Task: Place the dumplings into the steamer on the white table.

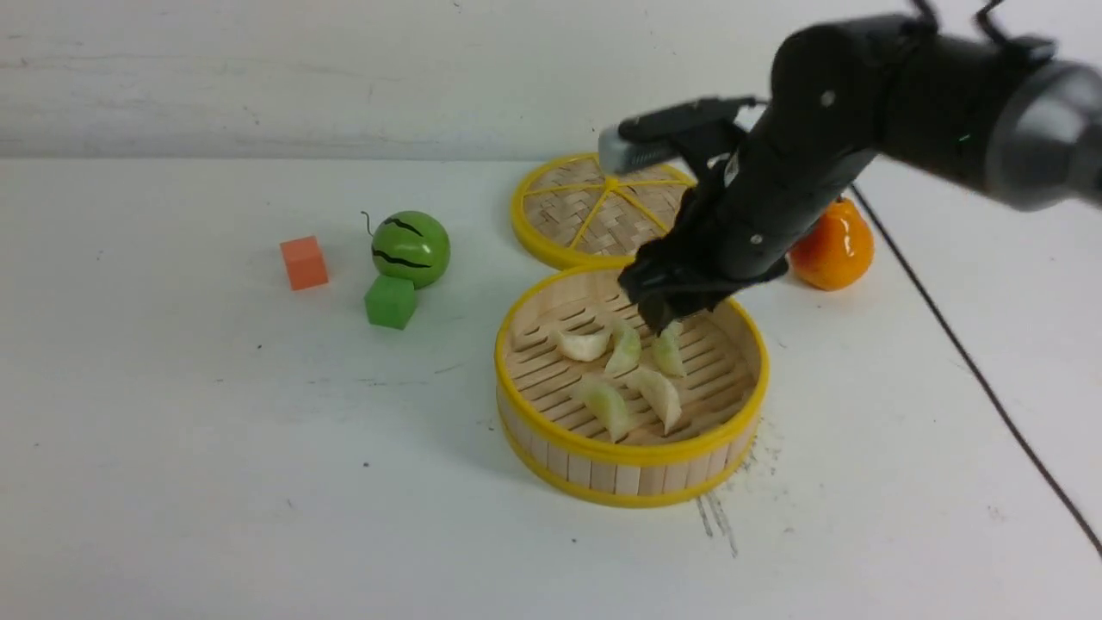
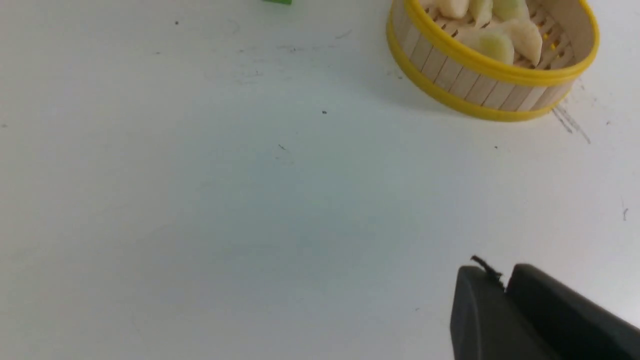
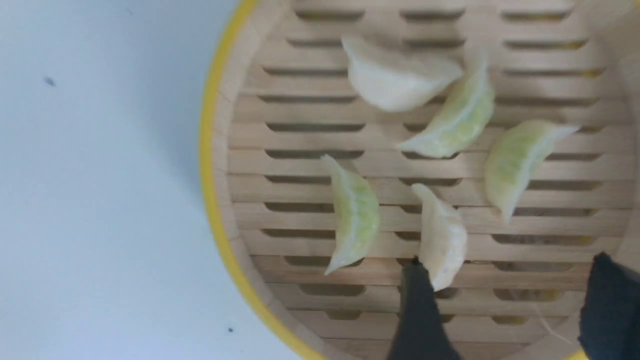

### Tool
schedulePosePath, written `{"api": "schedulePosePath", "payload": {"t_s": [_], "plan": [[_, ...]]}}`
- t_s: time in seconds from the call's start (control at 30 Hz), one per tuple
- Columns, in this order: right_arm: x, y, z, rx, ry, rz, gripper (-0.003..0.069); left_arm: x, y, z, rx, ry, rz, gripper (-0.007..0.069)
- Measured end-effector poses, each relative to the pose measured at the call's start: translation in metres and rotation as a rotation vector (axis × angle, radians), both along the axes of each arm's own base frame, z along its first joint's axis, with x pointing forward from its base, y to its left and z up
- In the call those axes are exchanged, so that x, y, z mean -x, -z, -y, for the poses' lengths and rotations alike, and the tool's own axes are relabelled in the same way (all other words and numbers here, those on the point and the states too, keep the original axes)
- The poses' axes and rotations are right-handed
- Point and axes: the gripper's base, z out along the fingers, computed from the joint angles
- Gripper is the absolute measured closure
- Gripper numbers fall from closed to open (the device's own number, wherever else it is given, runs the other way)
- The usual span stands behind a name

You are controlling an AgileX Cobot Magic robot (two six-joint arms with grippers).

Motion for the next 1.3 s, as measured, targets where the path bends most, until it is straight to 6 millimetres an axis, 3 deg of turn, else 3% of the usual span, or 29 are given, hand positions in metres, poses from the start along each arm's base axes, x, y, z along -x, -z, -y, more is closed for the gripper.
{"api": "schedulePosePath", "payload": {"t_s": [0.17, 0.37, 0.4, 0.43, 0.53, 0.63, 0.87, 1.03, 1.3], "plan": [[0.051, -0.053, 0.023, -0.098, -0.022, 0.164, 0.0449, 0.001, 0.001, 0.0, 0.002, -0.001, 0.001, 0.055], [0.124, -0.084, 0.057, -0.194, -0.056, 0.367, 0.0668, 0.001, 0.001, -0.001, 0.0, -0.001, 0.0, 0.0543], [0.136, -0.089, 0.063, -0.208, -0.061, 0.406, 0.0675, 0.001, 0.001, -0.001, 0.0, -0.001, 0.0, 0.0543], [0.136, -0.087, 0.063, -0.209, -0.059, 0.402, 0.0676, 0.001, 0.001, -0.001, 0.0, -0.001, 0.0, 0.0543], [0.177, -0.092, 0.085, -0.26, -0.048, 0.518, 0.0678, 0.001, 0.001, -0.001, 0.0, -0.001, 0.0, 0.0537], [0.205, -0.092, 0.1, -0.293, -0.038, 0.598, 0.0678, 0.001, 0.001, -0.001, 0.0, -0.001, 0.0, 0.0534], [0.247, -0.096, 0.122, -0.347, -0.026, 0.727, 0.0676, 0.001, 0.001, -0.001, 0.0, -0.001, 0.0, 0.0533], [0.264, -0.099, 0.131, -0.369, -0.026, 0.774, 0.0673, 0.001, 0.001, -0.001, 0.0, -0.001, -0.001, 0.0532], [0.265, -0.098, 0.132, -0.349, -0.033, 0.77, 0.0669, 0.001, 0.001, -0.001, -0.001, -0.002, 0.0, 0.0528]]}}
